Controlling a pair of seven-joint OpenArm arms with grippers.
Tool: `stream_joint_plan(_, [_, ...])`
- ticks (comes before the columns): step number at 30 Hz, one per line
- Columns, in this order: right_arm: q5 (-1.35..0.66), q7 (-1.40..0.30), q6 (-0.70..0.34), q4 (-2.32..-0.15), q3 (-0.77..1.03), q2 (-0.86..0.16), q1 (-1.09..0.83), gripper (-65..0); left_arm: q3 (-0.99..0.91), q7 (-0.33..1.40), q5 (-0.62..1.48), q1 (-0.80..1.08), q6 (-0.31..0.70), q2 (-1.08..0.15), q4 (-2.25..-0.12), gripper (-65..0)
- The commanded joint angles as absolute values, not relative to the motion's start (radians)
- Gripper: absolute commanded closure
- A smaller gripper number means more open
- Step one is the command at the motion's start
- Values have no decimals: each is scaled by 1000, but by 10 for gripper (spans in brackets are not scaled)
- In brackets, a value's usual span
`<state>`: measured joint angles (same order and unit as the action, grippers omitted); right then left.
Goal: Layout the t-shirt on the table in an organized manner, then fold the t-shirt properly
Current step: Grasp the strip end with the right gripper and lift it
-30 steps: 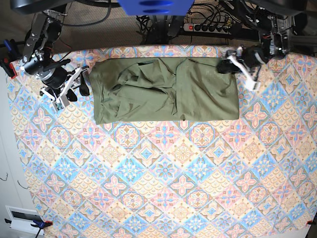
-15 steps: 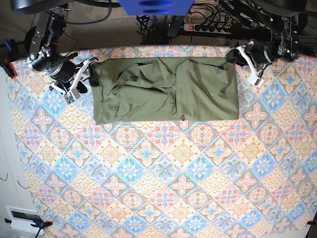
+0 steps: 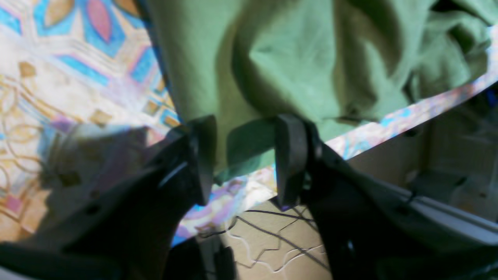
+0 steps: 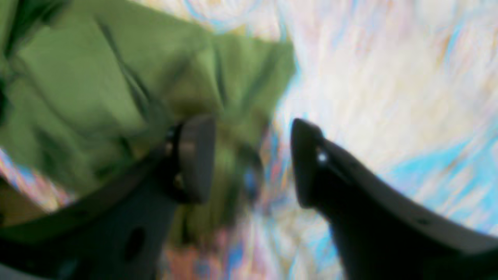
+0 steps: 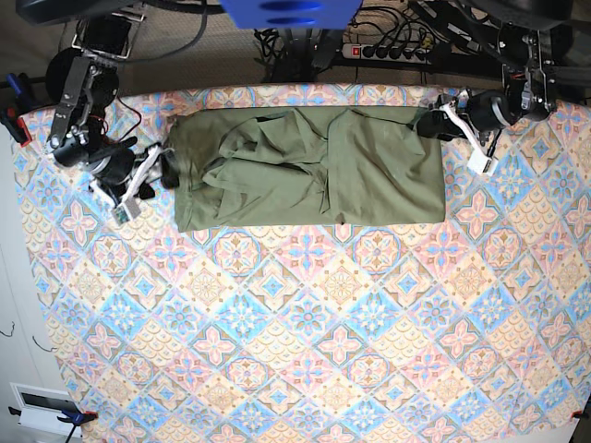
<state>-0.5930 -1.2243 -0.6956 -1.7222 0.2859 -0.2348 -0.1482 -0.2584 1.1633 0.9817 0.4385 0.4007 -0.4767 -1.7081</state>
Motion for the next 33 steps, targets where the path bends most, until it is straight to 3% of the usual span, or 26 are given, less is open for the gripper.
stream_joint_plan(1, [-615, -1194, -698, -1724, 286, -248, -111, -351, -266, 1153, 1021, 435, 409, -481, -1722, -240])
stream_joint_plan(4, [-615, -1202, -698, -1681, 285, -246, -79, -399, -266, 1153, 1055, 435, 409, -479, -1722, -240])
stream_joint_plan(9, [-633, -1204, -698, -1650, 285, -240, -65, -413, -266, 1152, 1075, 433, 409, -464, -1722, -240])
stream_joint_plan(17, [-858, -1227, -698, -1465, 285, -240, -10, -459, -266, 1152, 1075, 433, 409, -435, -1722, -240])
stream_joint_plan(23, [-966, -1231, -698, -1452, 285, -240, -5, -461, -266, 1152, 1075, 433, 409, -432, -1722, -240])
stream_joint_plan(33, [-908, -1222, -698, -1448, 283, -232, -10, -461, -266, 1152, 1076, 433, 409, -432, -1722, -240])
